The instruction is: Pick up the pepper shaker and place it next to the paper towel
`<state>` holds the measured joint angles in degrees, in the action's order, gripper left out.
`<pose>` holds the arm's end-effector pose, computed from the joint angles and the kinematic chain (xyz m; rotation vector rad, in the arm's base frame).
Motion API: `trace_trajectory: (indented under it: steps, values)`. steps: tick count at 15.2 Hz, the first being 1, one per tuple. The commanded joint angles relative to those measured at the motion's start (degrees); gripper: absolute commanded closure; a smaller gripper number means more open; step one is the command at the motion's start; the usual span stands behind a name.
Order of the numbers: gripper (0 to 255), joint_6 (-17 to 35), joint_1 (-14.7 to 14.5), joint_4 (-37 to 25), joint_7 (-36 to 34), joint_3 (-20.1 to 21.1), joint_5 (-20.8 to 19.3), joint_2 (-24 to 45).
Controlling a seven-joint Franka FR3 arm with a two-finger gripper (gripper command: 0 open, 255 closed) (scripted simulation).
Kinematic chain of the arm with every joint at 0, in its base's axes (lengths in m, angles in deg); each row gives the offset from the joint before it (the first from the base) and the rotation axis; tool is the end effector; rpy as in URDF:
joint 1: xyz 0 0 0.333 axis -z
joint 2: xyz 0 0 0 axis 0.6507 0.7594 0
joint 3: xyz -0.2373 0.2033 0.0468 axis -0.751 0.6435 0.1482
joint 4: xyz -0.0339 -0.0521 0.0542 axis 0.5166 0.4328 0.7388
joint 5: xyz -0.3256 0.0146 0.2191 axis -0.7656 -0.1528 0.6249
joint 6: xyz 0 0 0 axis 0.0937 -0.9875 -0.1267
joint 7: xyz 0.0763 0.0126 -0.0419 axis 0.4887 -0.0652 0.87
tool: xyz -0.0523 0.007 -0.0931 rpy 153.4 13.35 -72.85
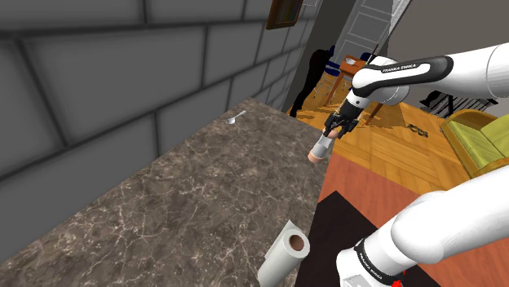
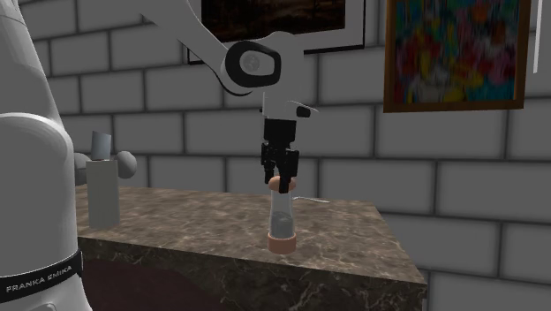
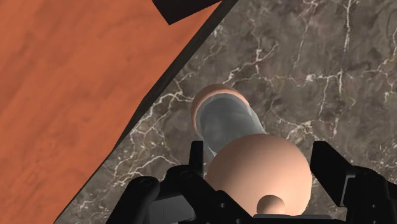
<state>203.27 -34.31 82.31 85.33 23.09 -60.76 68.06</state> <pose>0.3911 -0.2405 0.3938 -2.9623 0.6041 -0.0118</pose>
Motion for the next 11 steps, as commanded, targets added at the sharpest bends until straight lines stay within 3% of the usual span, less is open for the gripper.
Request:
trace_trajectory:
  steps: [1,5,11]
  values:
    - [255,0.0,0.0,0.0,0.0,0.0,0.0,0.0]
    - [255,0.0,0.0,0.0,0.0,0.0,0.0,0.0]
    - [255,-4.8,0.2,-2.7,-1.2,0.6,-0.9,-2.3]
